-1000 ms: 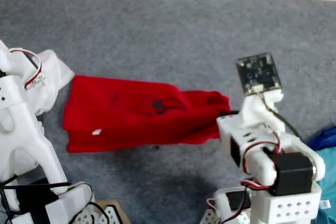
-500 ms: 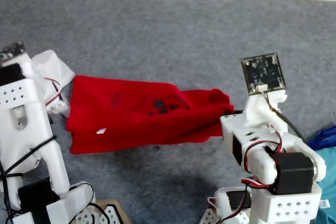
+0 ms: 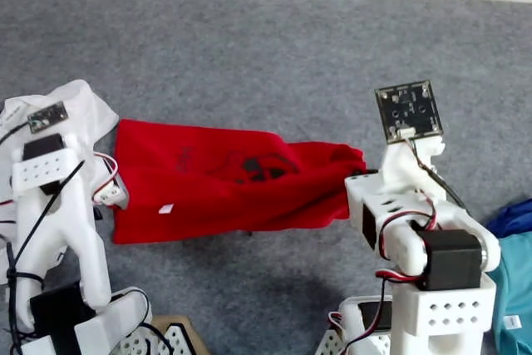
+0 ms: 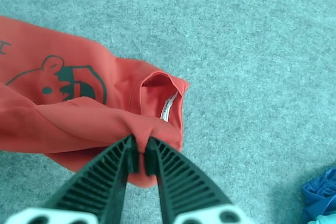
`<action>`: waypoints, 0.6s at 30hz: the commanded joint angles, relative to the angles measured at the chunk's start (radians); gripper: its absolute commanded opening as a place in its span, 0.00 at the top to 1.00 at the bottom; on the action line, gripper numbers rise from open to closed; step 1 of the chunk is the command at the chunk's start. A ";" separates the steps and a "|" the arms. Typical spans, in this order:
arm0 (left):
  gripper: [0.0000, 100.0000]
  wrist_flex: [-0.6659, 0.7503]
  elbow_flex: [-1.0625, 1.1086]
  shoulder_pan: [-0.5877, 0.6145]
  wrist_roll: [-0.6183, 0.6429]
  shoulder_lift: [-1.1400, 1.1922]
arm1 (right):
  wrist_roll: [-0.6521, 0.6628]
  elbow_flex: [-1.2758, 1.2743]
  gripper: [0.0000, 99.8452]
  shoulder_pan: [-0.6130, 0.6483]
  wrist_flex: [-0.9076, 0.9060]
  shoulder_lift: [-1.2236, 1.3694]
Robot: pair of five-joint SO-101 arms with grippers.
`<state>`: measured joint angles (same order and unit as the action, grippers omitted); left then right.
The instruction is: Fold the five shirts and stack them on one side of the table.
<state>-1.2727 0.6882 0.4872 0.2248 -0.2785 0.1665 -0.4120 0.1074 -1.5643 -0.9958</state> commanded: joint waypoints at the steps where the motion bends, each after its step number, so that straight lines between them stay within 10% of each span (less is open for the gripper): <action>1: 0.85 0.078 0.030 -0.019 -0.005 -0.030 | 0.009 0.001 0.99 -0.007 0.025 -0.001; 18: 0.85 0.376 0.094 -0.137 0.106 -0.025 | 0.005 -0.031 0.99 0.056 0.051 -0.007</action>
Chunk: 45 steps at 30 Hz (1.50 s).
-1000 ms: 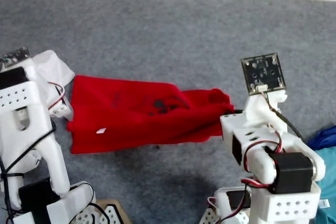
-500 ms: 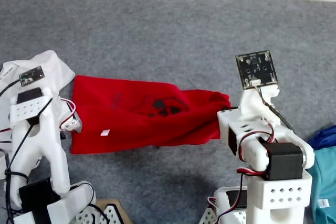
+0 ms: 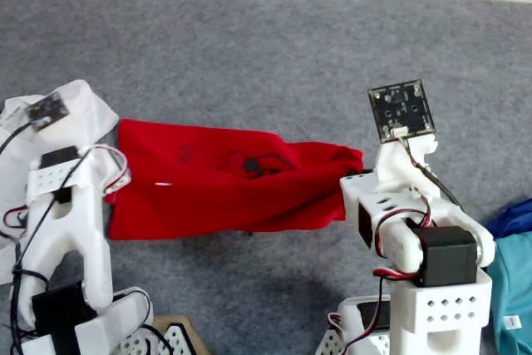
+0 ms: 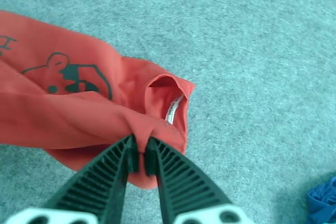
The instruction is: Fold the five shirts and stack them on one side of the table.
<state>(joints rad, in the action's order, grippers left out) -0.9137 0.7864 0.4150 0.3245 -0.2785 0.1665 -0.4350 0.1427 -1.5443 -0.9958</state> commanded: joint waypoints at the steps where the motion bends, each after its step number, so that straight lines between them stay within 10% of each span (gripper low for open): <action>1: 0.85 0.017 -0.002 -0.076 0.005 -0.025 | 0.005 -0.015 0.99 0.021 0.035 -0.007; 45: 0.99 -0.044 -0.101 -0.071 0.009 -0.035 | -0.040 -0.044 0.99 0.001 0.054 -0.019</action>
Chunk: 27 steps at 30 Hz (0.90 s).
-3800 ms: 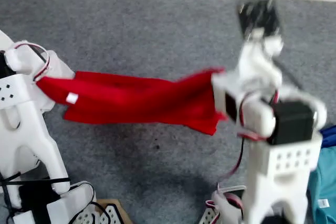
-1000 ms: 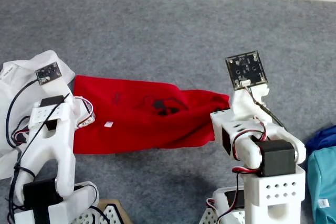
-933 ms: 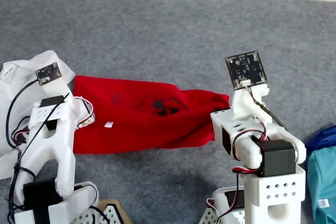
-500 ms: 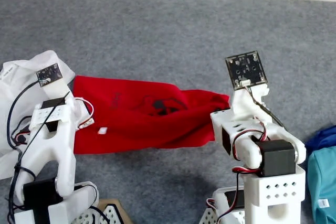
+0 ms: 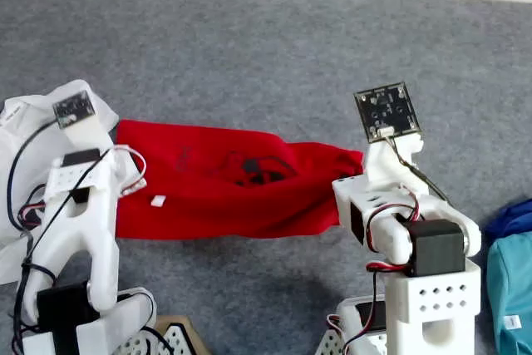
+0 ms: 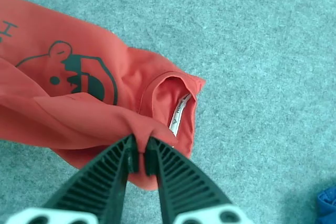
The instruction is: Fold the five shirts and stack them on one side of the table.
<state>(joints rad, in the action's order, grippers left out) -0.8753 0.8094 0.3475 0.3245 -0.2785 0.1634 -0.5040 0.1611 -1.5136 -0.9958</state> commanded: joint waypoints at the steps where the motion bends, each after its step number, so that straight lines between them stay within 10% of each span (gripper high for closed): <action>1: 0.99 -0.135 -0.179 -0.004 0.009 -0.035 | -0.046 0.039 0.99 -0.021 0.035 -0.038; 15: 0.99 -0.856 -1.047 0.088 0.009 -0.035 | 0.002 0.153 0.99 -0.027 -0.007 -0.298; 27: 0.99 -0.891 -1.247 0.114 0.041 -0.486 | 0.008 0.618 0.99 -0.027 -0.007 -0.291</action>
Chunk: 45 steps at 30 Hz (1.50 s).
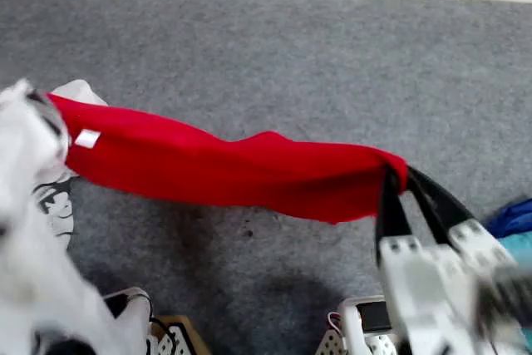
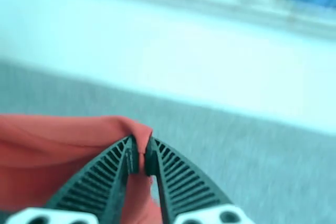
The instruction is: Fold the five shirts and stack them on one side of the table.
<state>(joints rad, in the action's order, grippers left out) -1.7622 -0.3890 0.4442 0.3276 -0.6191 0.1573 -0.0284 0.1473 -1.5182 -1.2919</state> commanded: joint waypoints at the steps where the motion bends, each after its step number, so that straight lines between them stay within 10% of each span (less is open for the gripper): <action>1: 0.99 -0.005 -0.051 0.018 0.058 -0.193 | 0.014 0.171 0.99 -0.013 -0.010 0.005; 21: 0.99 0.192 0.082 0.019 0.141 -0.102 | 0.048 0.168 0.99 -0.013 -0.031 0.185; 36: 0.99 0.928 0.522 0.013 0.141 0.226 | 0.103 -0.464 0.99 -0.013 0.820 0.430; 45: 0.99 1.131 0.518 -0.036 0.140 0.469 | 0.110 -0.604 0.99 -0.015 1.201 0.662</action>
<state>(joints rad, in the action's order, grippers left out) -0.6882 0.1373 0.4381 0.4595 -0.1849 0.2524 -0.6391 0.1442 -0.4104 -0.6767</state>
